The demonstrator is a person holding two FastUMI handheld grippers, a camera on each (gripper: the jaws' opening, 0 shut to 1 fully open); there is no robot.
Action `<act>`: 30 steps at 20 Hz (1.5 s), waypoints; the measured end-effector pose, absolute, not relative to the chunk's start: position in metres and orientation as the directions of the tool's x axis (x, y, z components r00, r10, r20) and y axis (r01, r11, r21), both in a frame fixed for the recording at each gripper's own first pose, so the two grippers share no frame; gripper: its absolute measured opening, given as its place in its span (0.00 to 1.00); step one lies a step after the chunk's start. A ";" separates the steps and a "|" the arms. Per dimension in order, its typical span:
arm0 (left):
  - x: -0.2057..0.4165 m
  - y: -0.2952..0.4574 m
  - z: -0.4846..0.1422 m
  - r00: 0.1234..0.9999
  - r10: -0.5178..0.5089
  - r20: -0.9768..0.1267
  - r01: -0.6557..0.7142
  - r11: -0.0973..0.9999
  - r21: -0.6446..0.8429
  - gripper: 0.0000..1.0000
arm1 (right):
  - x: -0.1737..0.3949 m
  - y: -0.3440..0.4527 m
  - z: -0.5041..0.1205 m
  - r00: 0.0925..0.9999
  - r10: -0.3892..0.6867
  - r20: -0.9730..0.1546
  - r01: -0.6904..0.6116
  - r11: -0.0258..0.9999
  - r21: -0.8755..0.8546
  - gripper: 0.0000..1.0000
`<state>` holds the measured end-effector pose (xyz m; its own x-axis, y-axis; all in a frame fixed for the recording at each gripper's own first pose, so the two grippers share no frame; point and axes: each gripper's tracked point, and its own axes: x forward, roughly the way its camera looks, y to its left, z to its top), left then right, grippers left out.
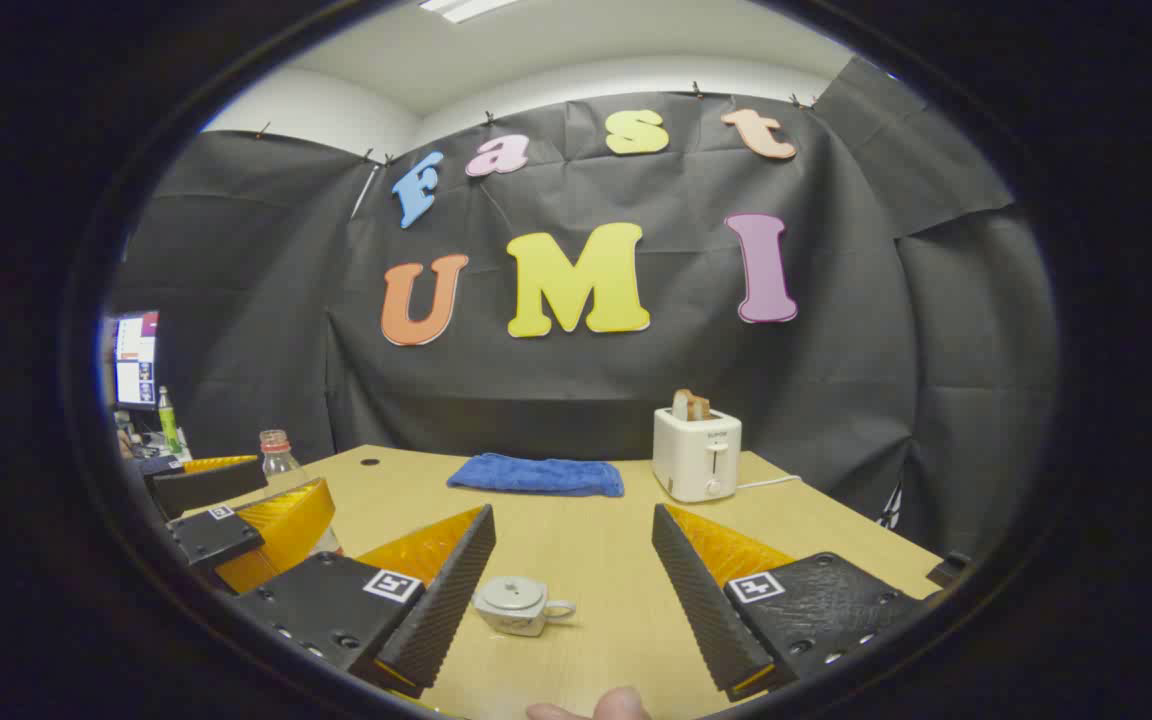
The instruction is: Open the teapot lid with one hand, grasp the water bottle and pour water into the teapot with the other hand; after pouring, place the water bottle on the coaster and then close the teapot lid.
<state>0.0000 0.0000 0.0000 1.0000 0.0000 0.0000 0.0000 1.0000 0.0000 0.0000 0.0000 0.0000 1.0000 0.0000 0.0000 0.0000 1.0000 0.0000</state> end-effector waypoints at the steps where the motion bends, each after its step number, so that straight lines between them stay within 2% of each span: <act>1: -0.001 0.000 0.000 1.000 -0.001 -0.003 0.001 1.000 0.002 0.99 | -0.001 0.000 0.001 1.000 -0.002 0.005 0.002 1.000 -0.001 0.95; 12: -0.004 0.002 0.004 1.000 0.004 -0.001 -0.004 1.000 0.005 0.99 | -0.002 0.002 -0.002 1.000 -0.009 0.011 0.009 1.000 -0.004 0.95; 30: -0.005 0.008 0.004 0.999 0.032 -0.024 -0.032 0.999 0.004 0.99 | 0.051 0.030 -0.065 0.997 0.011 -0.081 -0.012 1.000 -0.022 0.97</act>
